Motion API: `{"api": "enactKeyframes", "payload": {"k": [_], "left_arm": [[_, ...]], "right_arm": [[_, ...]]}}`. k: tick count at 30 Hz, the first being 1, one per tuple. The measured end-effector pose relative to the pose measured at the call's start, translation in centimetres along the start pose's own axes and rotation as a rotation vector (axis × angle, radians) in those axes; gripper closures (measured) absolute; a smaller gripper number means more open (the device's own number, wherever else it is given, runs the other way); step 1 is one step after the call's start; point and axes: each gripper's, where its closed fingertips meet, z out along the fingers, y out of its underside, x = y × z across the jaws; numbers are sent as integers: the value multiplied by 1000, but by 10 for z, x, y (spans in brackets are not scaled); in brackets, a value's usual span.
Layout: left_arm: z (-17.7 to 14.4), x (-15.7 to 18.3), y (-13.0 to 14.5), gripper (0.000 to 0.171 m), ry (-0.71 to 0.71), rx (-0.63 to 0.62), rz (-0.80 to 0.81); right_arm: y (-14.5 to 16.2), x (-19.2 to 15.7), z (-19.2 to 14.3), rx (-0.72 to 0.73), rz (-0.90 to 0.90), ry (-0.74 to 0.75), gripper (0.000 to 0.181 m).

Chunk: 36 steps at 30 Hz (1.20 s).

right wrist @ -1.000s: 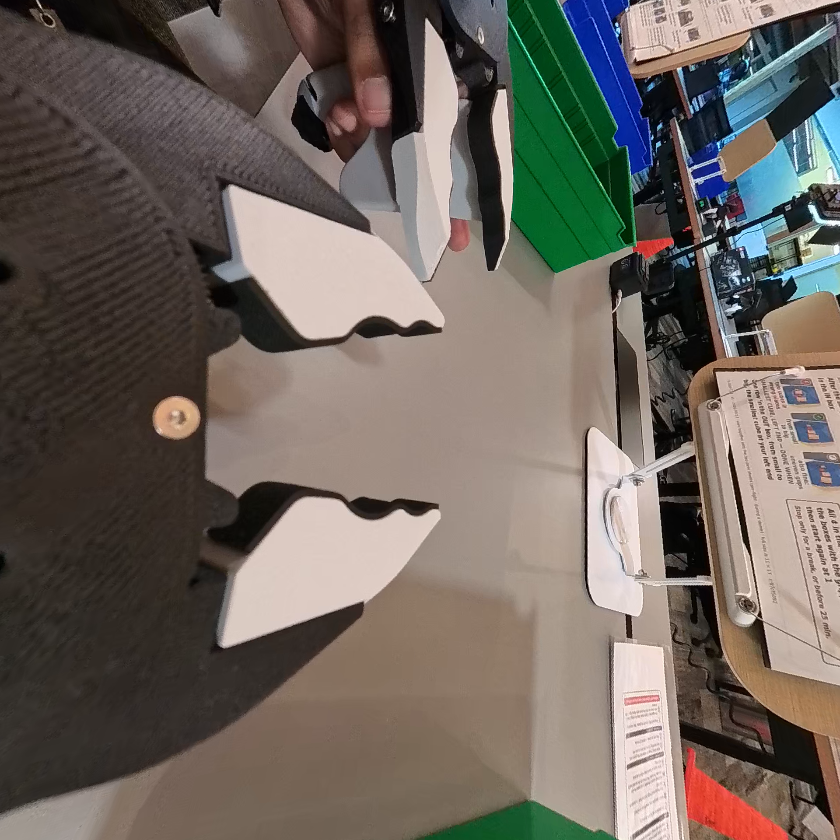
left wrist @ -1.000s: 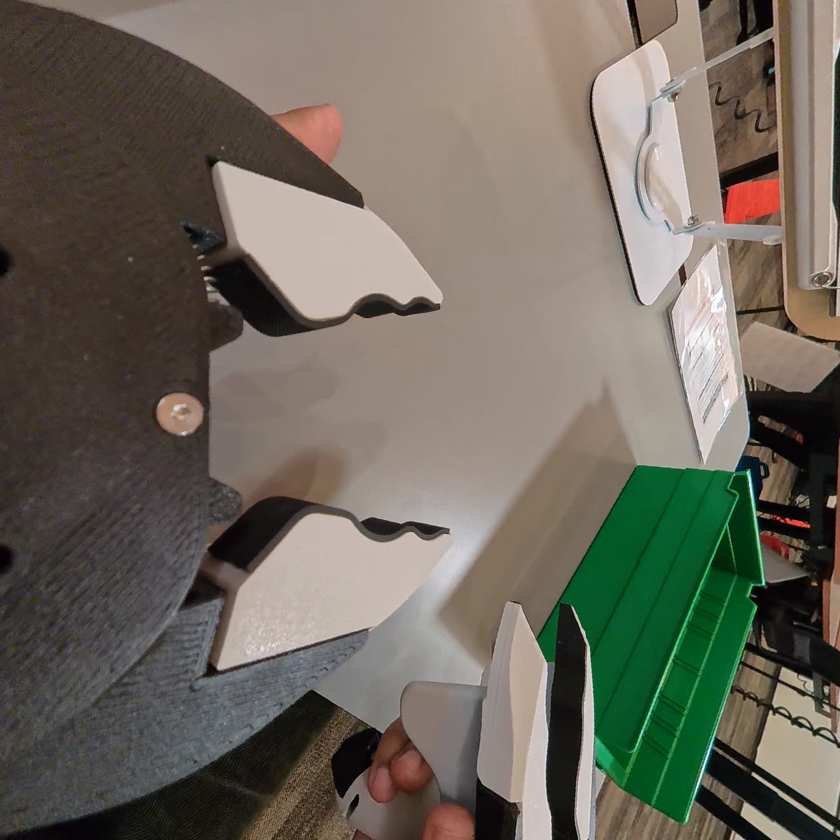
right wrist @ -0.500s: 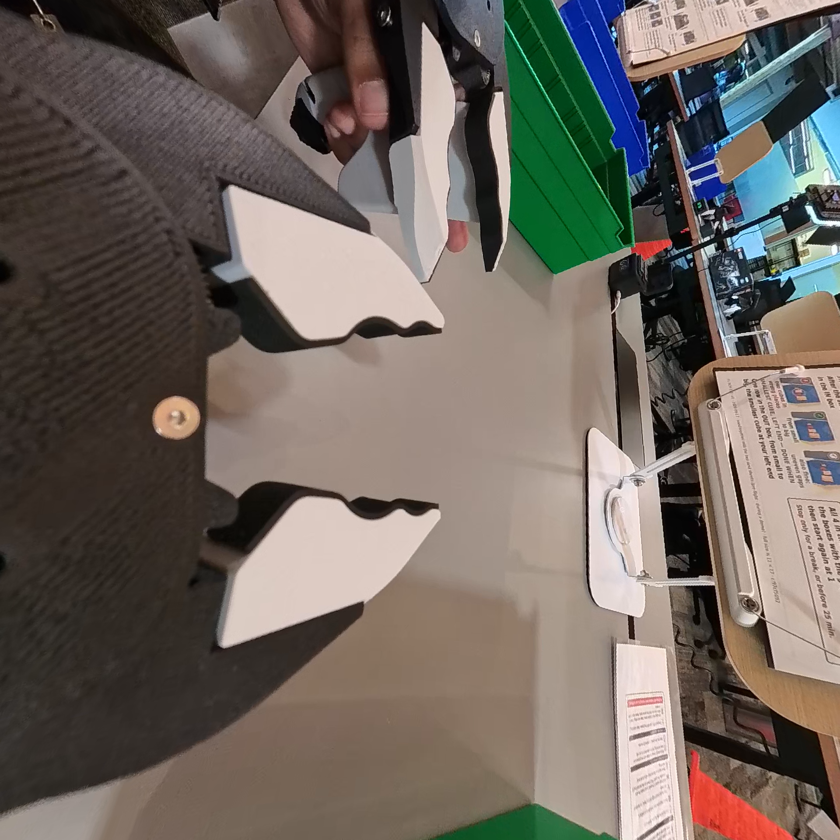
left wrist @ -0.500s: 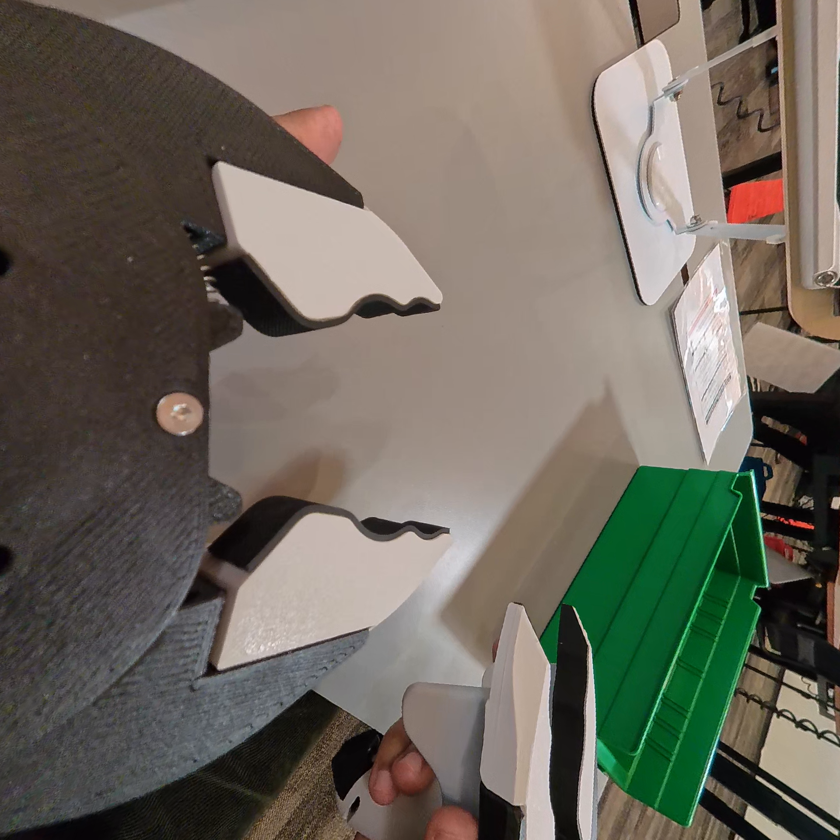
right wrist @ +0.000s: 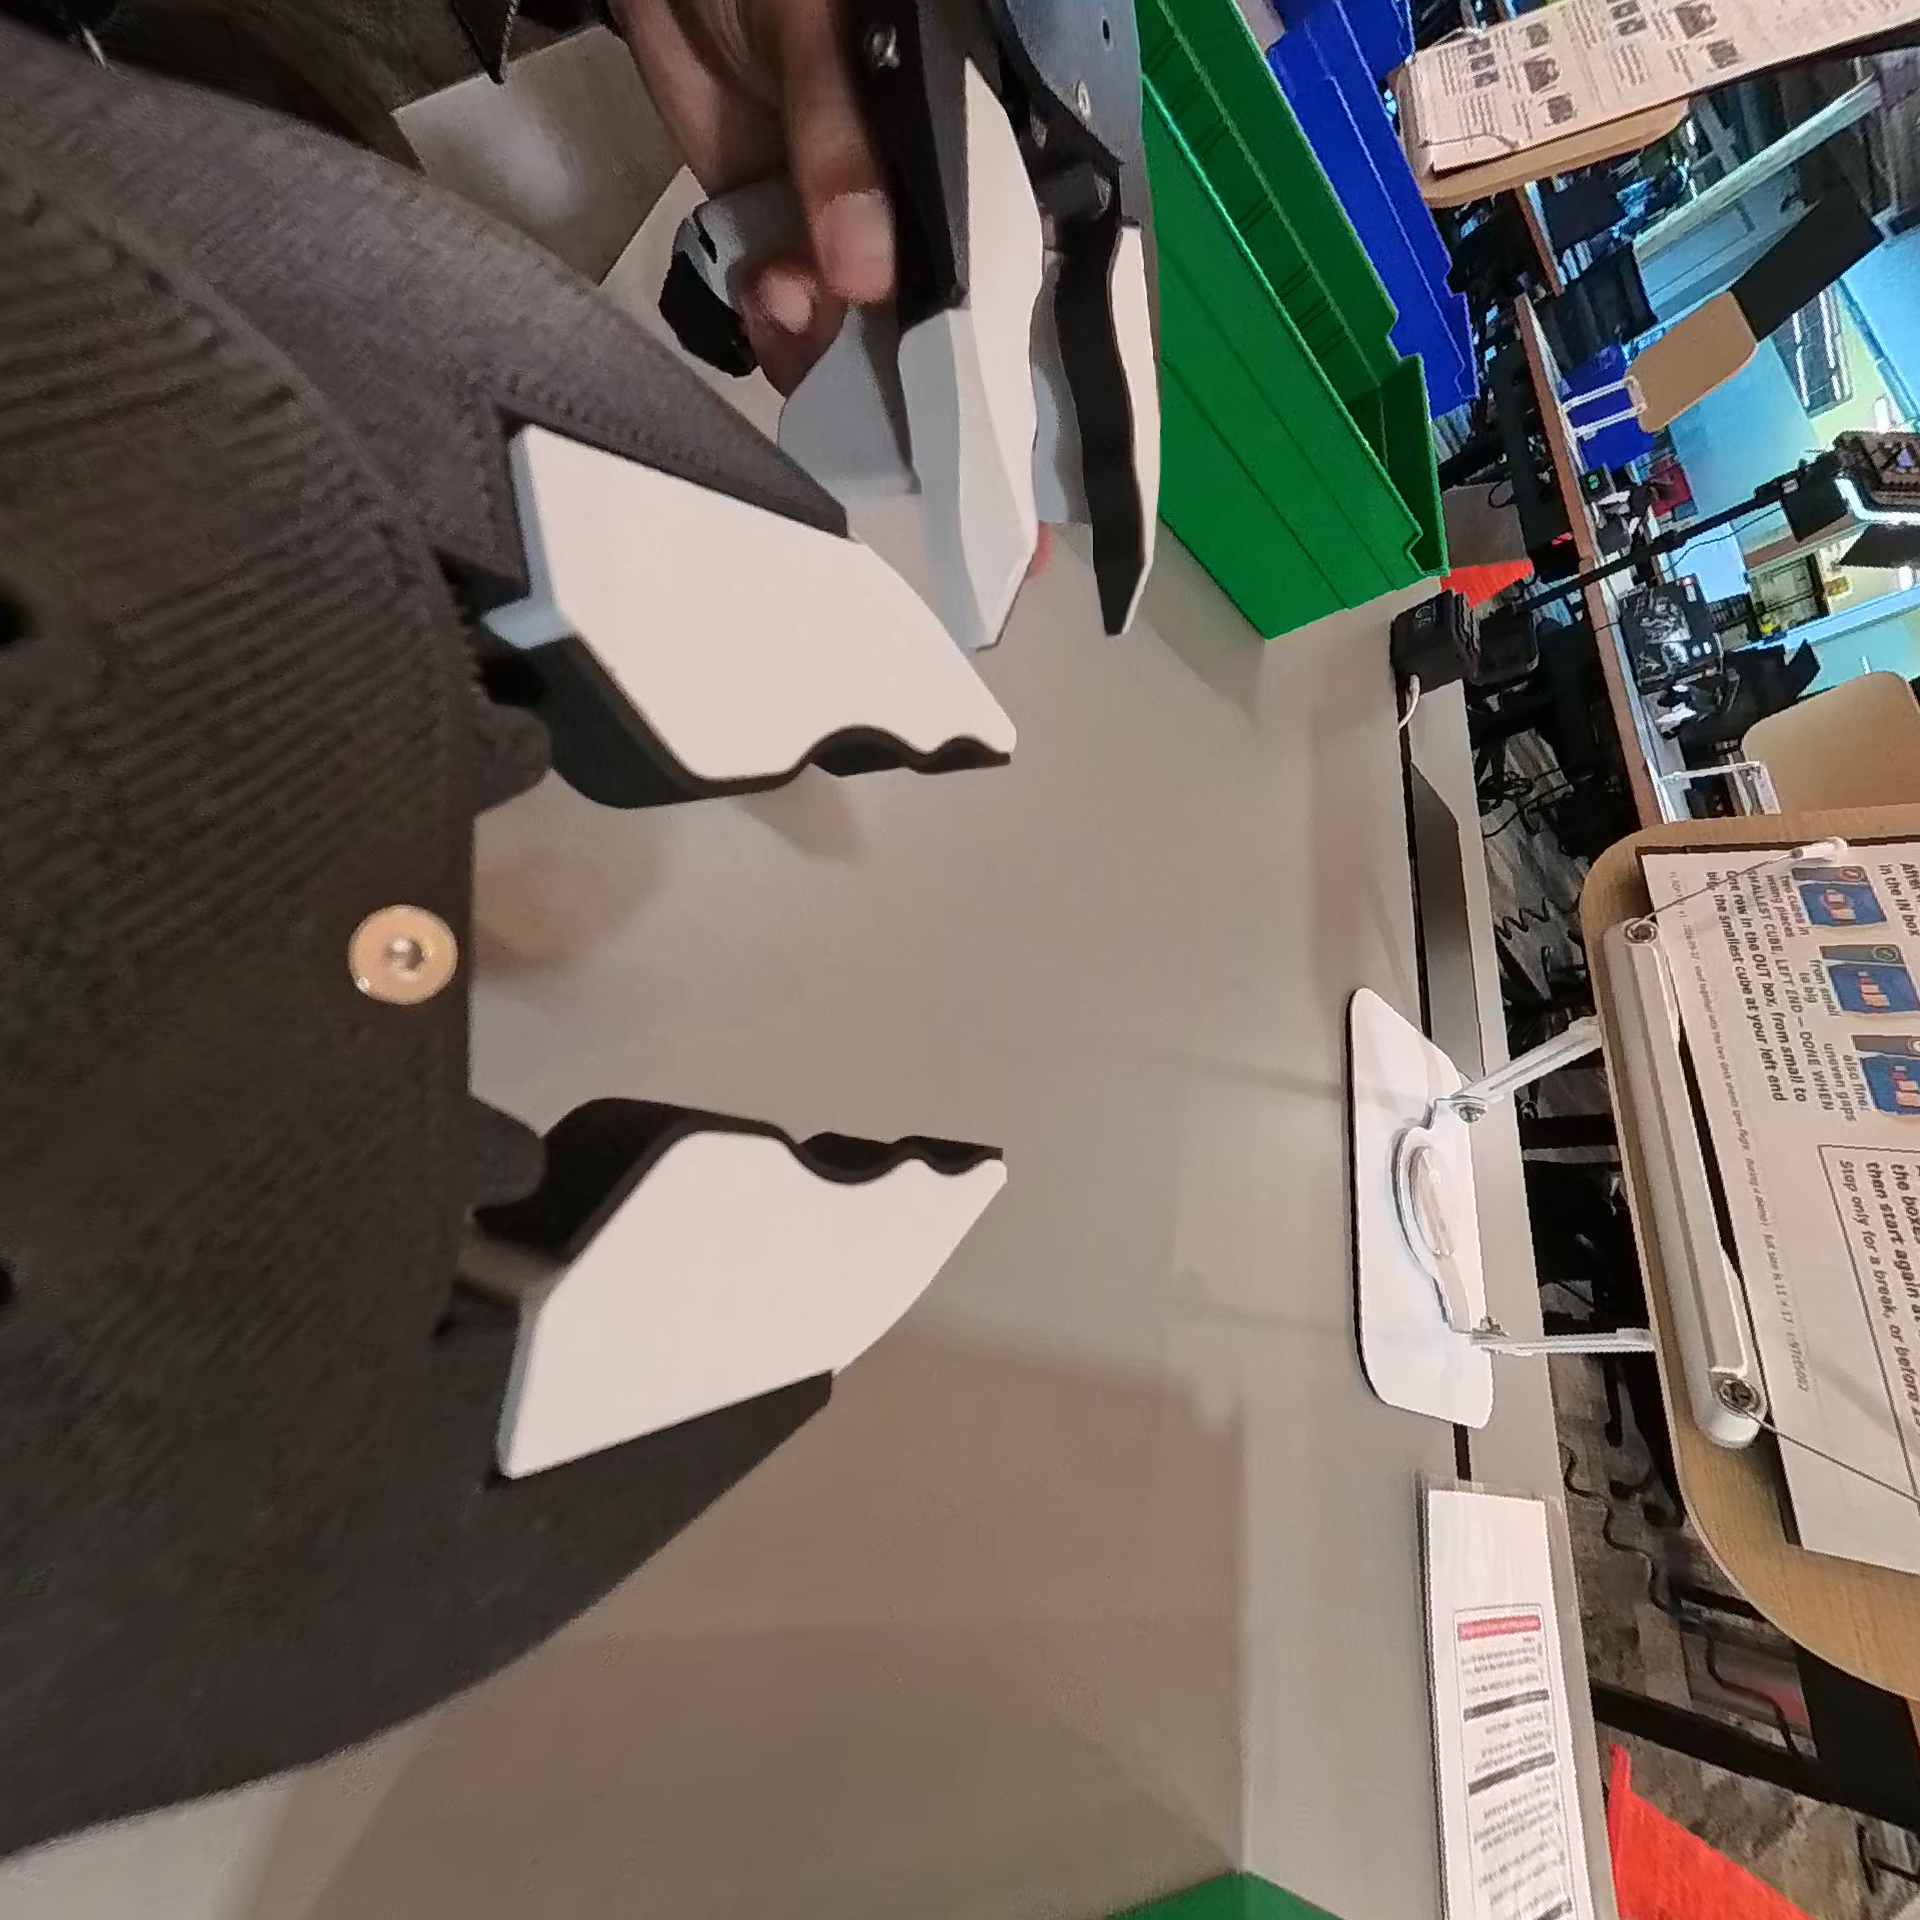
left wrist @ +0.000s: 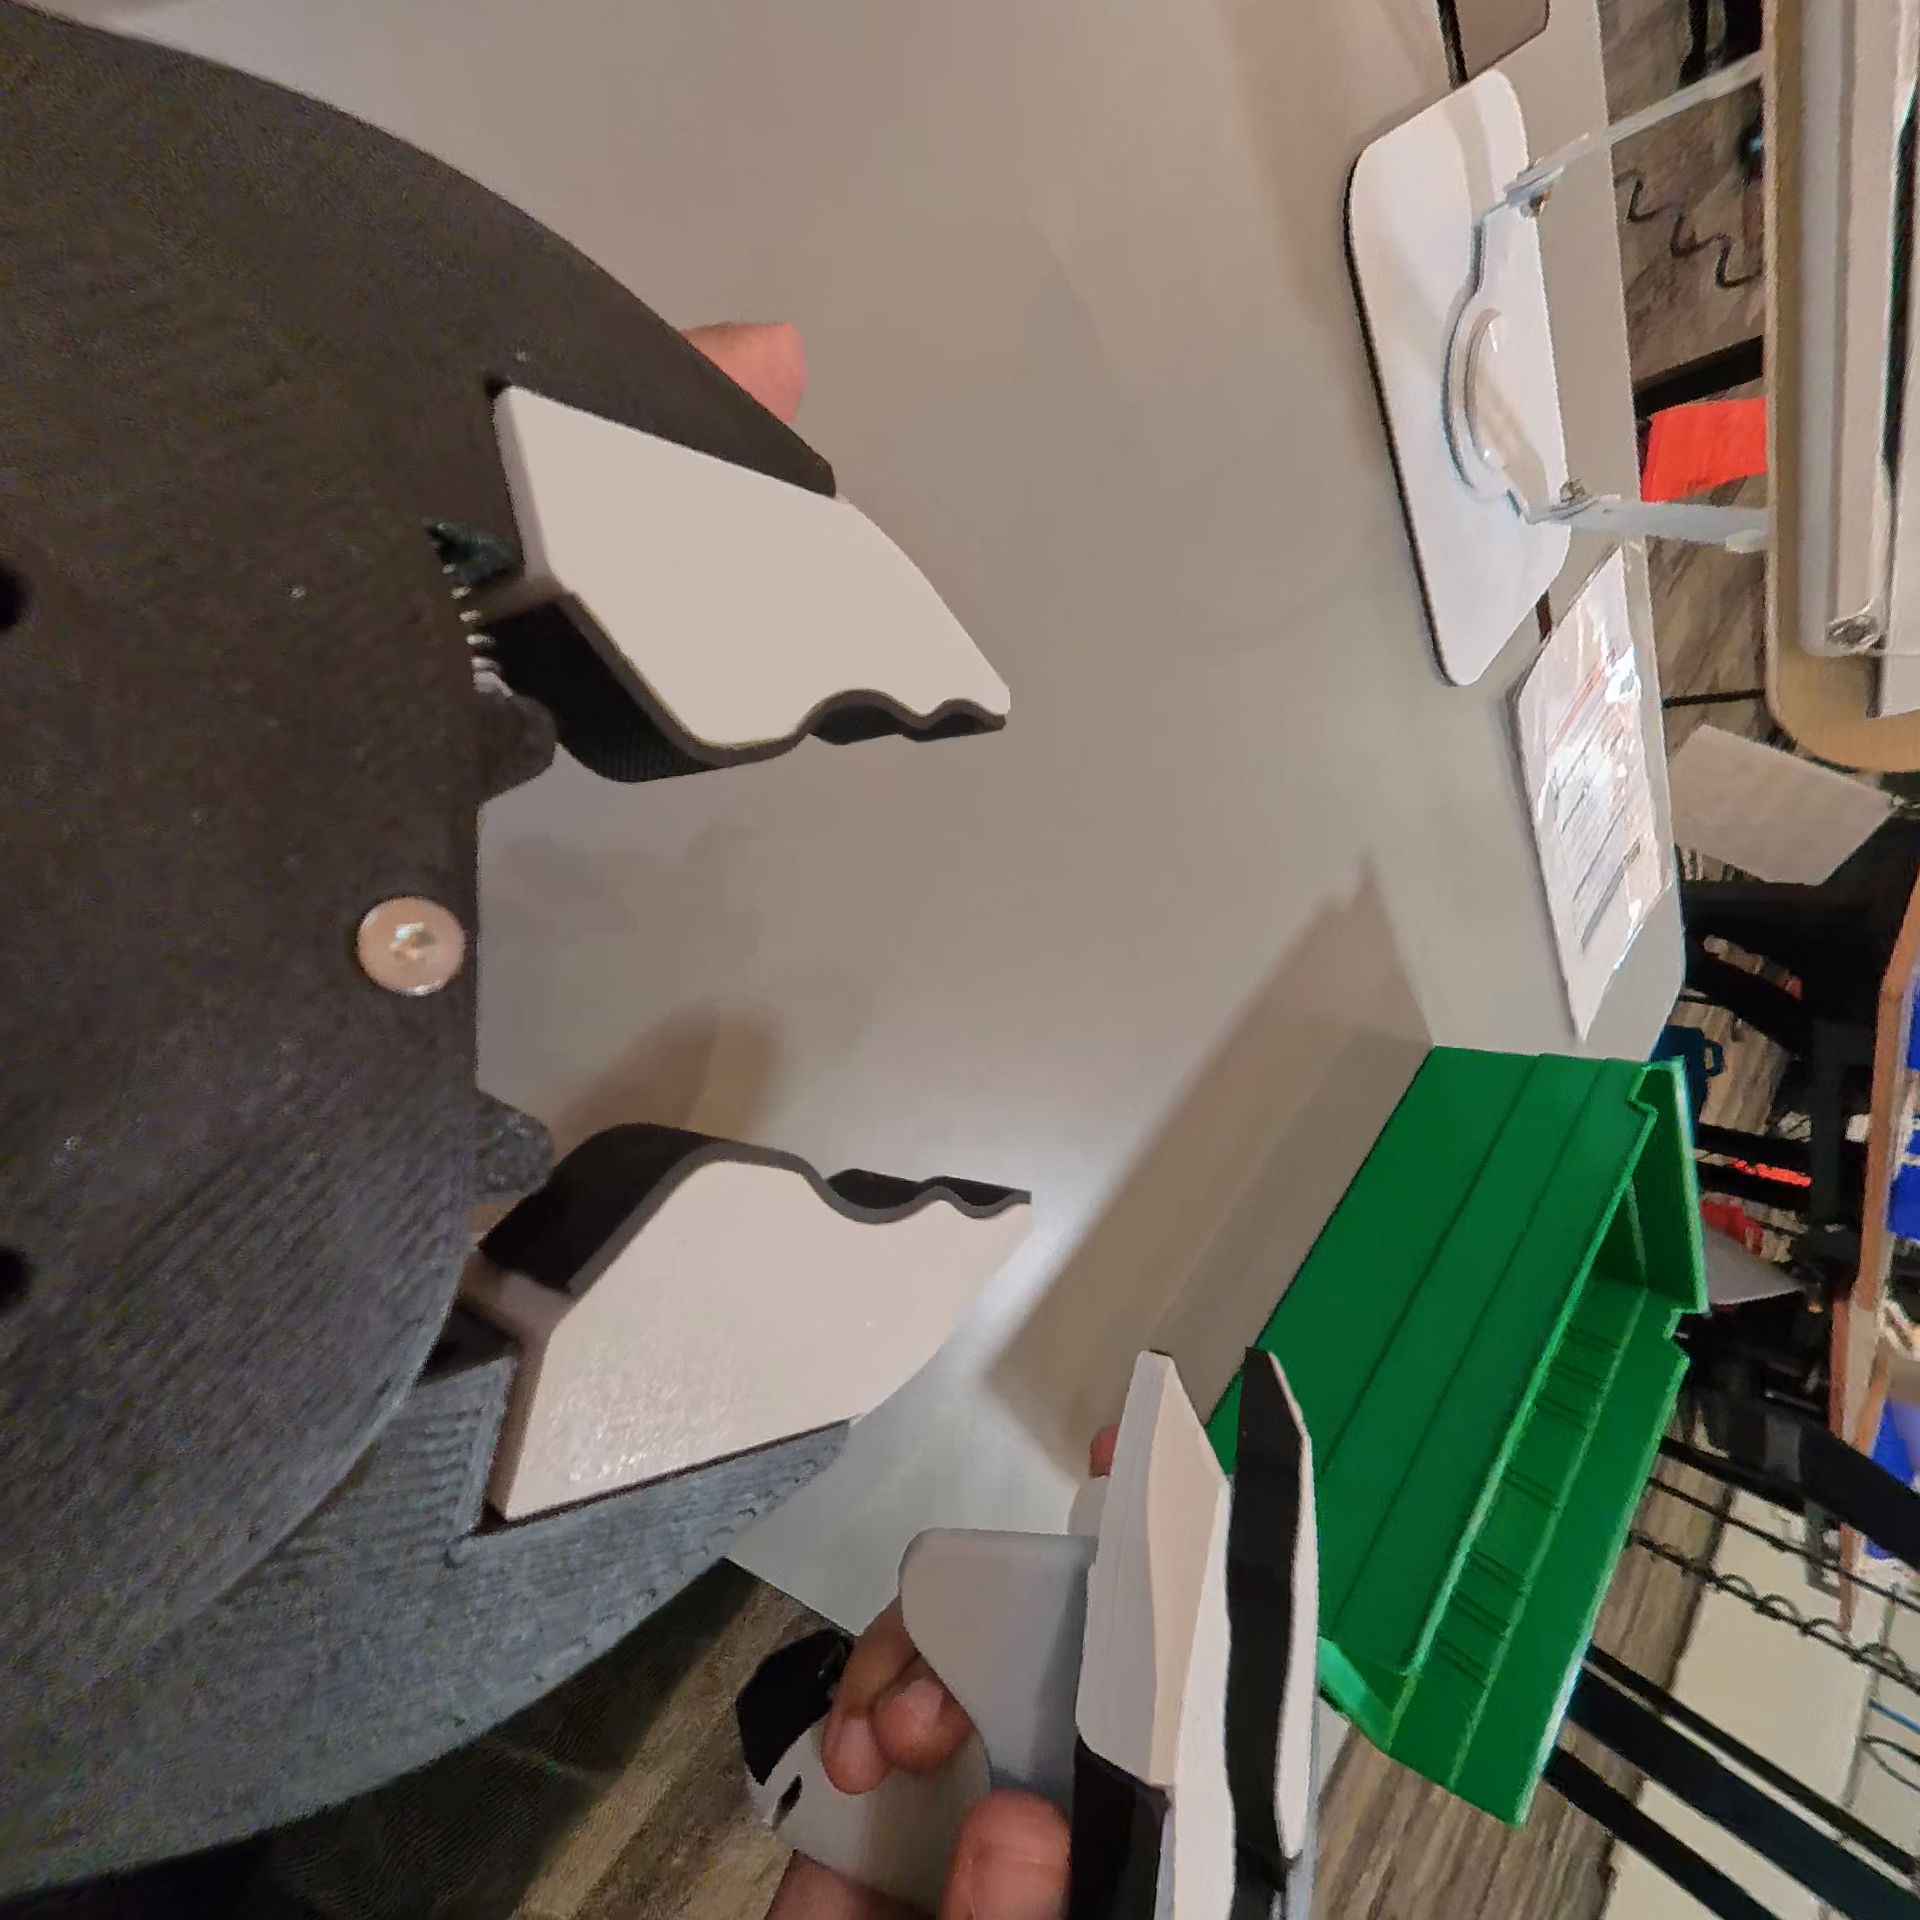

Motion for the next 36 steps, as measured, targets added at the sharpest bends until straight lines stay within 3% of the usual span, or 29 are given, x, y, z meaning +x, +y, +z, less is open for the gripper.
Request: {"api": "enactKeyframes", "payload": {"k": [13,20,27,36], "left_arm": [[-5,-12,-8,92,-48,35,-56],[-6,-11,-8,93,-44,37,-65],[-8,-14,-11,113,-61,68,-53],[-7,-13,-9,103,-45,55,-92]], "right_arm": [[-6,4,-4,29,117,-8,116],[-7,8,-6,41,40,38,128],[-12,8,-8,75,60,38,125],[-11,-3,-6,67,71,-52,127]]}}
